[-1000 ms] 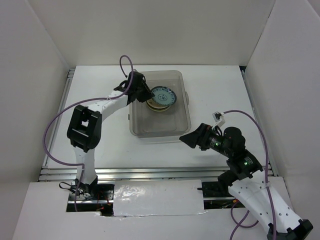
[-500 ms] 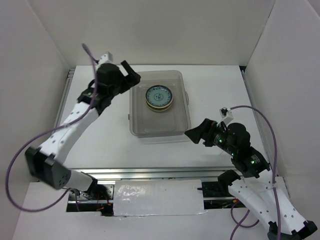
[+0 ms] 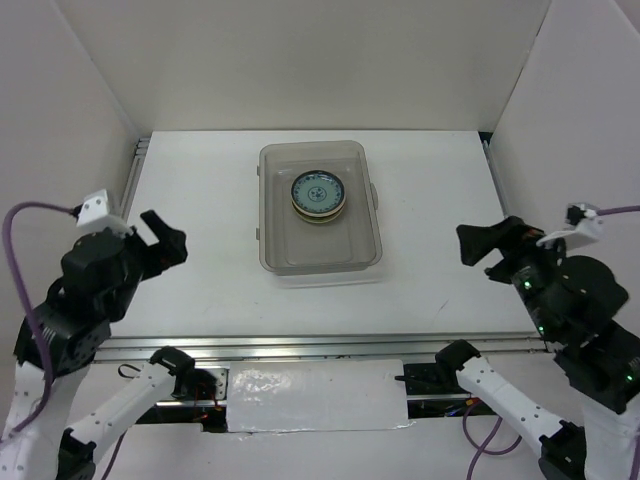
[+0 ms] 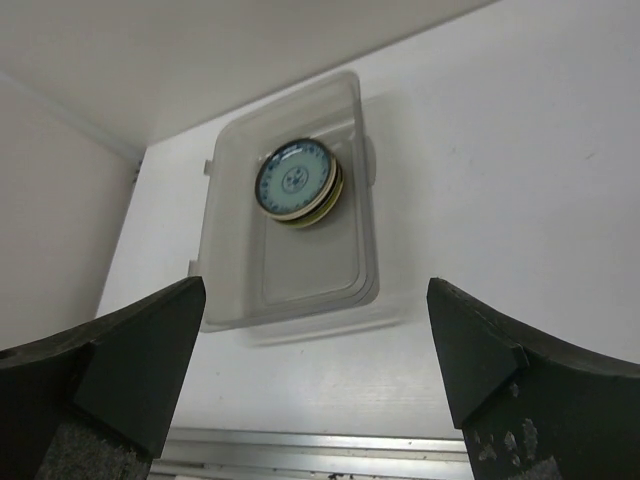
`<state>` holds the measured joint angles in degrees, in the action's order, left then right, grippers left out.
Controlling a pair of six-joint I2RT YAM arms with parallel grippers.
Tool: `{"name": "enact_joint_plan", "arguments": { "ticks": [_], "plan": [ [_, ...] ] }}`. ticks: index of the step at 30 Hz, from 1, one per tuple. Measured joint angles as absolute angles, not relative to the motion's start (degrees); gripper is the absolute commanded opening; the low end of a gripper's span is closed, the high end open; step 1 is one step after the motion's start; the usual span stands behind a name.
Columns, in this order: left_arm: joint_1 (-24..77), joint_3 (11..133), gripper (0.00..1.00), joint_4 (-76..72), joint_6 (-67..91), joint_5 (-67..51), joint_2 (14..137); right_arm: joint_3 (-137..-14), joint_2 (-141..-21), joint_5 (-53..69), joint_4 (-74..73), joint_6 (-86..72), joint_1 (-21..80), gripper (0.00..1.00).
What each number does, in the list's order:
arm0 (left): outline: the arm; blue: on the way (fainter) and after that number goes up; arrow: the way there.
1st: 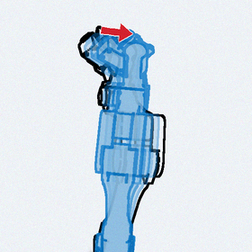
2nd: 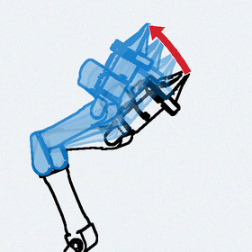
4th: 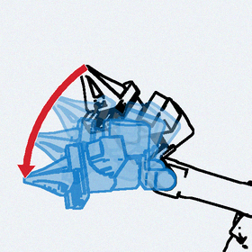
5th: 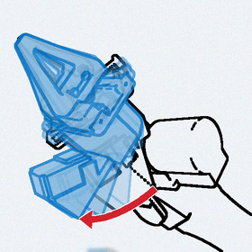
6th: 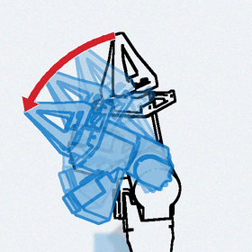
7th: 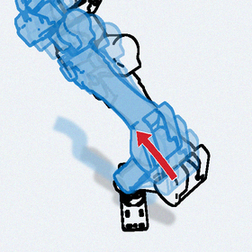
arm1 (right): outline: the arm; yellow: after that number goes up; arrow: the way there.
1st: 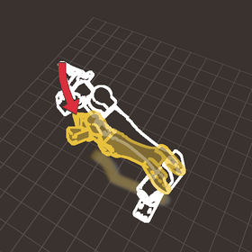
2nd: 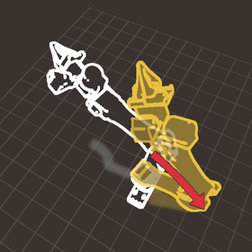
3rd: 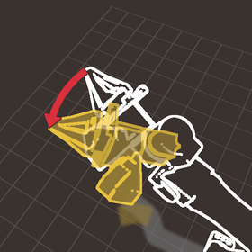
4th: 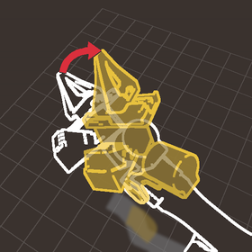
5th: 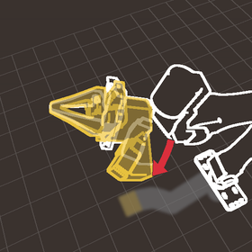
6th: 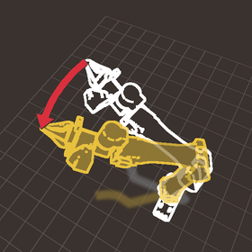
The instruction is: Place the plates into the plastic bin on the countertop
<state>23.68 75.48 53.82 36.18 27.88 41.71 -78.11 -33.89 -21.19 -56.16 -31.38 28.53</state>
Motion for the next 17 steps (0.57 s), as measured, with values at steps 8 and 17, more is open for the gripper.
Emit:
{"name": "enact_joint_plan", "arguments": {
  "ticks": [8, 17],
  "plan": [
    [23.64, 67.05, 0.99, 60.45, 35.33, 24.27, 22.22, -92.03, -32.93, -25.26, -68.18, -26.61, 28.47, 1.0],
    [23.81, 64.82, 0.99, 67.24, 37.1, 25.34, 14.48, -91.35, -24.82, -24.36, -72.07, -24.51, 28.36, 1.0]
  ]
}}
